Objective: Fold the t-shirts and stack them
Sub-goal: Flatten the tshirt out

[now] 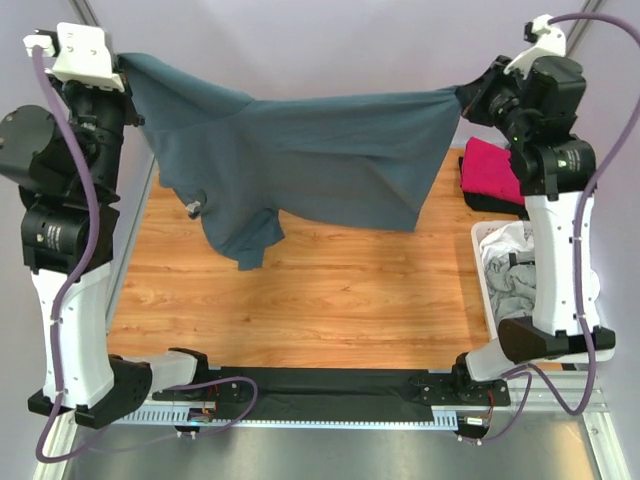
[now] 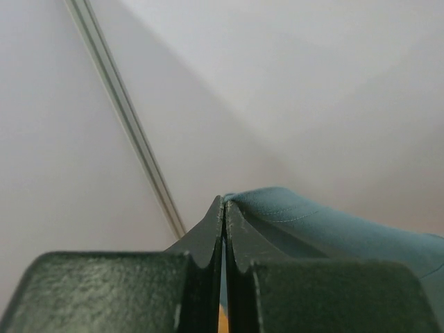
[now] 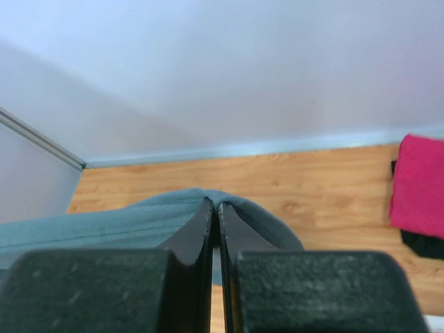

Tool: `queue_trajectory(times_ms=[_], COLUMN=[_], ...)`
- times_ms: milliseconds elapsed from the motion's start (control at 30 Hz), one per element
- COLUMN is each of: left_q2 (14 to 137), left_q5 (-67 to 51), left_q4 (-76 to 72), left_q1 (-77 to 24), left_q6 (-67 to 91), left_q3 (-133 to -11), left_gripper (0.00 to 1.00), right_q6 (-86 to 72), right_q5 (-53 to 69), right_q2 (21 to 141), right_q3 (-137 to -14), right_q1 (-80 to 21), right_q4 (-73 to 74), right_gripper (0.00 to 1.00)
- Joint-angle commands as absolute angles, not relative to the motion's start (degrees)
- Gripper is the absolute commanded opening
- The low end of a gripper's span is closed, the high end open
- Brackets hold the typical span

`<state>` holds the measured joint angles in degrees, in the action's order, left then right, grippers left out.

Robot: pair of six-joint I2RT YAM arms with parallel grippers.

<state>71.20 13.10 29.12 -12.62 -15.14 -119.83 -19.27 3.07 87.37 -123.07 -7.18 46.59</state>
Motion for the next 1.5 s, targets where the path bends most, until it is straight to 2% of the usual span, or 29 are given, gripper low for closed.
queue_trajectory(times_ms=[0, 200, 467, 767, 1033, 1200, 1467], left_q2=[69.9, 63.2, 48.1, 38.4, 48.1, 56.4, 72.5], left_q5=[8.1, 5.1, 4.3, 3.7, 10.8, 15.4, 16.5], left_q4=[26.6, 28.2, 29.4, 31.6, 32.8, 29.2, 22.8], left_q1=[-12.5, -12.6, -12.6, -12.6, -17.4, -20.7, -20.0], left_q6=[-17.8, -15.8, -13.3, -12.0, -16.1, -22.1, -22.8], left_q3=[-123.6, -120.2, -112.8, -111.4, -112.9, -104.5, -94.3], left_gripper=[0.0, 0.0, 0.0, 0.0, 0.0, 0.0, 0.0], right_q6=[-13.6, -11.4, -10.7, -8.2, -8.3, -8.9, -11.2], right_q5=[-1.9, -5.3, -0.9, 0.8, -2.0, -2.8, -2.5], right_q2=[83.5, 77.1, 63.7, 53.7, 58.6, 65.3, 75.9], right_q3=[-124.6, -123.6, -113.3, -111.7, -108.9, -102.1, -90.6], right_q1=[-6.7, -6.7, -6.8, -6.9, -6.9, -6.9, -6.9], right_q4=[44.7, 46.2, 45.7, 49.7, 51.6, 49.4, 34.4], right_gripper=[0.0, 0.0, 0.0, 0.0, 0.0, 0.0, 0.0])
